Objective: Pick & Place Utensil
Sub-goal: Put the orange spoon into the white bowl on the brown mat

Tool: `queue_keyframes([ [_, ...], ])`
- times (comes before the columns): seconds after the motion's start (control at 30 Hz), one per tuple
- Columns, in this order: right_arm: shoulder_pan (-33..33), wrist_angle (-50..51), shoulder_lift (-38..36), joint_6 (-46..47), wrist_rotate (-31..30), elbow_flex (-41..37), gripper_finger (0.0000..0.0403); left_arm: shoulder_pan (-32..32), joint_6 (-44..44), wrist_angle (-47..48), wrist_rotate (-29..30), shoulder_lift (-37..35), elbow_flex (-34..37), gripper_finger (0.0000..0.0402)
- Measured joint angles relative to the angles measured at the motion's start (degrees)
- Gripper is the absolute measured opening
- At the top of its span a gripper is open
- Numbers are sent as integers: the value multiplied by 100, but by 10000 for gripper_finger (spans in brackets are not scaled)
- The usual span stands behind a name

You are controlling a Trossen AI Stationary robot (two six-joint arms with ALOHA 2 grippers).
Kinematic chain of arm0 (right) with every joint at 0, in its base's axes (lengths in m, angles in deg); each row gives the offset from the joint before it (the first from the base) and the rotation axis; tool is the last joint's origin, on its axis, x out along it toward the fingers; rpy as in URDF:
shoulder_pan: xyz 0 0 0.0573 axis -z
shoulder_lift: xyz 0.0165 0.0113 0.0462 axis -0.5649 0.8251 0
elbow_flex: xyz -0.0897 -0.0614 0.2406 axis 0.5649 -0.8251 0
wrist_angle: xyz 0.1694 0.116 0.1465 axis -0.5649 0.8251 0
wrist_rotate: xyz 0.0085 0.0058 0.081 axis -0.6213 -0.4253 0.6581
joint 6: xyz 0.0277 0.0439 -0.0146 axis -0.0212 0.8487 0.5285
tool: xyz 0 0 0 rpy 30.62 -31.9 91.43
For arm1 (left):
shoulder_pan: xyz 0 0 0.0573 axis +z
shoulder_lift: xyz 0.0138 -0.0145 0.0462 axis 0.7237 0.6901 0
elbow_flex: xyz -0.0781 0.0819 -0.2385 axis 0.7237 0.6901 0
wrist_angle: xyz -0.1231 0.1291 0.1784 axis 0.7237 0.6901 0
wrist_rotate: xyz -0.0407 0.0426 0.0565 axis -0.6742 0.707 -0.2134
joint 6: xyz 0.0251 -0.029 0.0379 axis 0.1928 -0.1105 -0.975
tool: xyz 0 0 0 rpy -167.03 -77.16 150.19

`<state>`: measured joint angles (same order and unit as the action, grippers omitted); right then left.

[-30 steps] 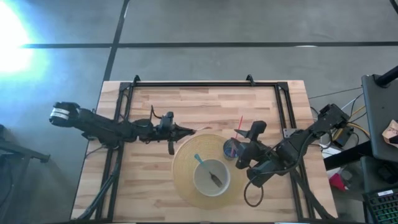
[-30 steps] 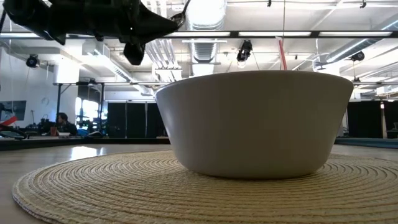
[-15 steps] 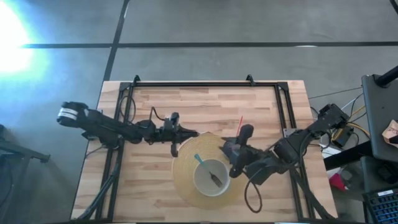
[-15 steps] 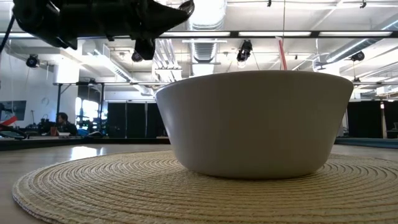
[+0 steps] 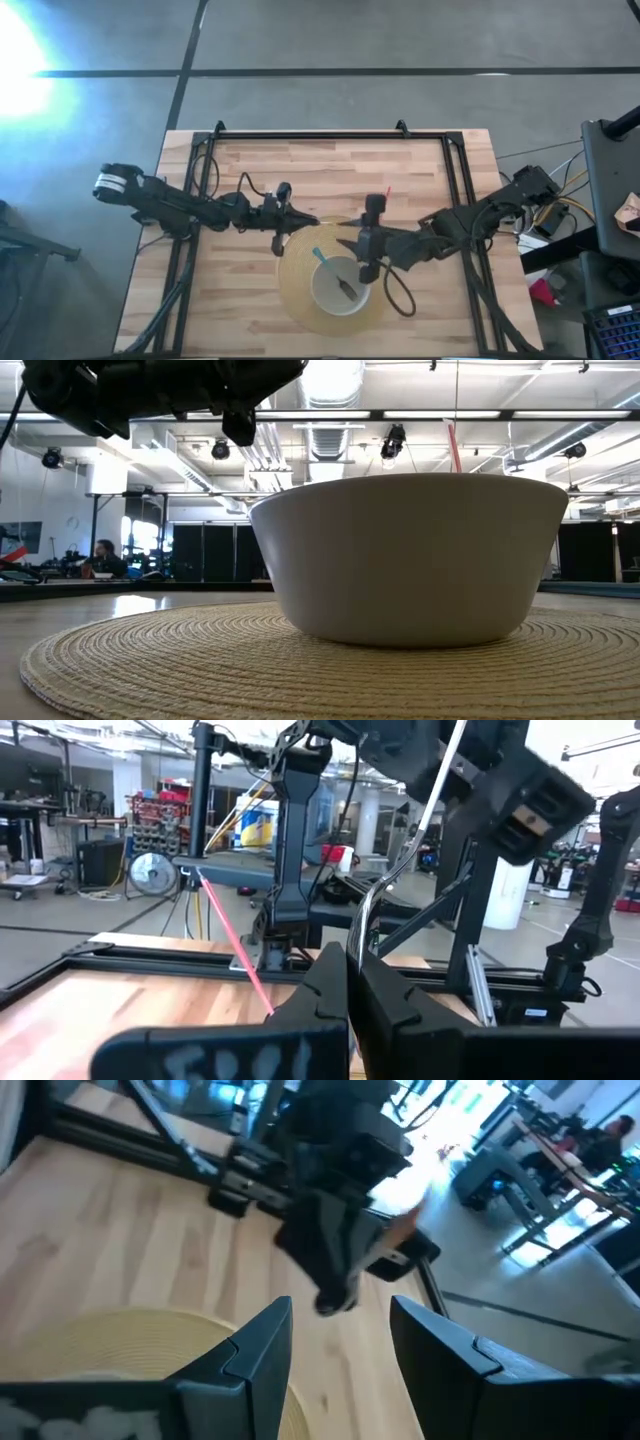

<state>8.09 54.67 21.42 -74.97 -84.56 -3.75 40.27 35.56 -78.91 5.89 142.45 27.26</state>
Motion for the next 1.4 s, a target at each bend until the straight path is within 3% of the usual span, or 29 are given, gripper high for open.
queue_keyframes([
  [0.67, 289, -859, 17, -301, 326, 0, 149, 0, -9, 2, 12, 0, 8, 0],
  [0.9, 312, -987, 17, -277, 320, -17, 113, 0, -7, 2, 23, 0, 11, 0],
  [1.2, 313, -1043, 17, -260, 315, -22, 21, 0, -34, 2, 59, -2, 12, 0],
  [1.4, 315, -1043, 17, -224, 296, -22, 15, 2, -39, 2, 81, -2, 13, 1],
])
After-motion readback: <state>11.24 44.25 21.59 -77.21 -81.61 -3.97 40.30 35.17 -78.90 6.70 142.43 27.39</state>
